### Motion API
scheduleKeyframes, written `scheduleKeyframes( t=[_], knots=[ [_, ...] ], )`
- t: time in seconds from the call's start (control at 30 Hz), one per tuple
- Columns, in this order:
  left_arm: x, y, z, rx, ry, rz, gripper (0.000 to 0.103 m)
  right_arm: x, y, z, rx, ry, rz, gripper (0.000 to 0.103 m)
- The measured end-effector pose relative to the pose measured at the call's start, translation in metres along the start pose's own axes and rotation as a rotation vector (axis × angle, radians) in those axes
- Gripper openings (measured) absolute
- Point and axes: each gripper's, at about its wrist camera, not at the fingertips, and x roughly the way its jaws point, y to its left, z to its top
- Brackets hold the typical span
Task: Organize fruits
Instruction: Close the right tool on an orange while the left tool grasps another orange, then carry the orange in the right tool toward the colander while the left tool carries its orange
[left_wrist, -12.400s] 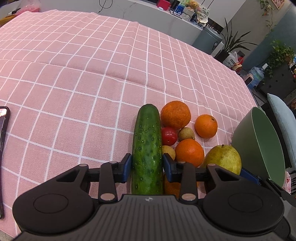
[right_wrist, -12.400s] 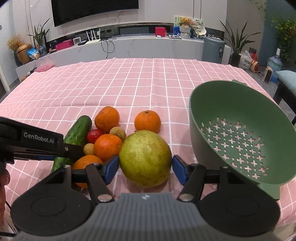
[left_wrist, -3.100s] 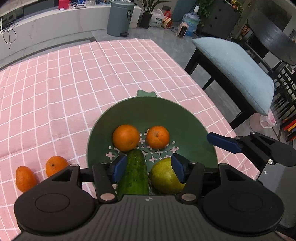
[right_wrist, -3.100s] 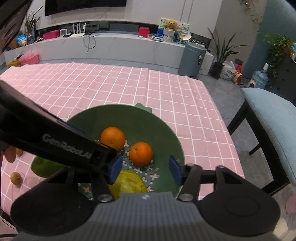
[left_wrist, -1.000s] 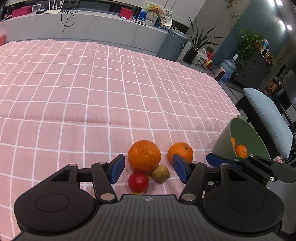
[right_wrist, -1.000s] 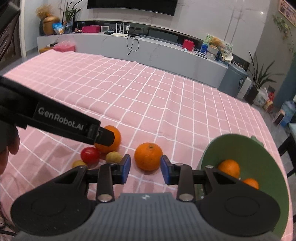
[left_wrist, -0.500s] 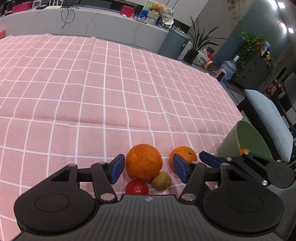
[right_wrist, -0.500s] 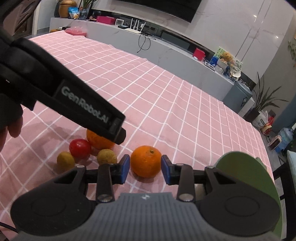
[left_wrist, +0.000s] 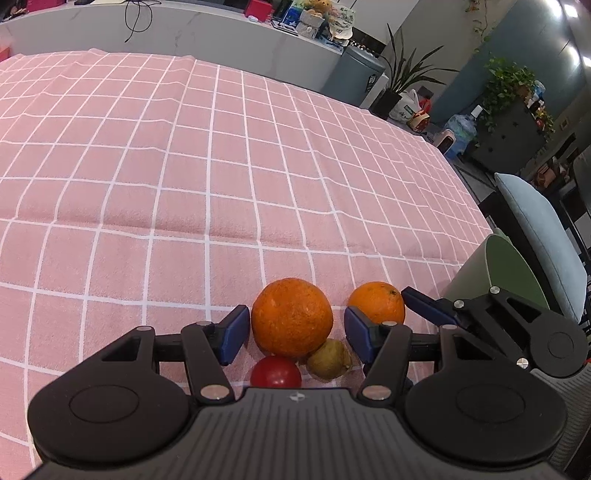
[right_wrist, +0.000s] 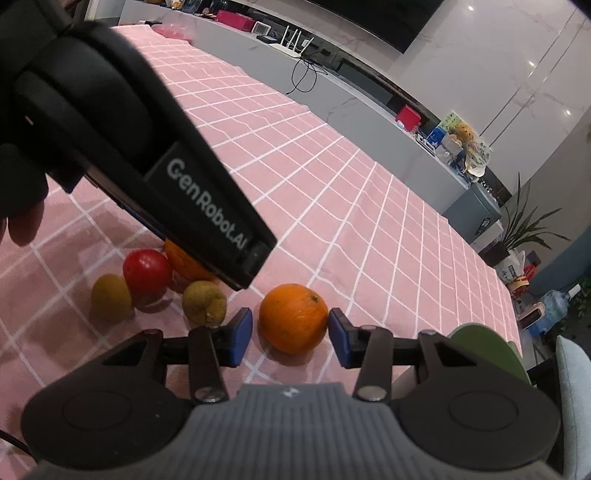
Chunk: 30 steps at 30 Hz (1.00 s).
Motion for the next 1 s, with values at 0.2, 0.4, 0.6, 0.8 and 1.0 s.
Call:
scheduleKeyframes(
  t=[0.2,0.4,0.6,0.8,1.0],
  knots=[
    [0.000,-0.005,-0.002,0.038,-0.009,0.021,0.052,-0.002,0.002,-0.004,-0.016,-0.001,-0.018,0.038],
    [-0.003,-0.006,-0.004,0.051,-0.032,0.039,0.050,-0.006,0.000,-0.004,-0.007,-0.007,-0.009,0.036],
    [-0.016,-0.006,-0.005,0.038,-0.072,0.025,0.049,-0.025,-0.006,0.000,0.018,-0.051,-0.004,0.036],
    [-0.039,-0.007,-0.007,-0.011,-0.135,-0.012,0.049,-0.051,-0.021,0.007,0.114,-0.084,0.036,0.036],
    [-0.065,-0.021,-0.005,-0.015,-0.180,-0.055,0.050,-0.079,-0.044,0.007,0.261,-0.091,0.095,0.036]
  ],
)
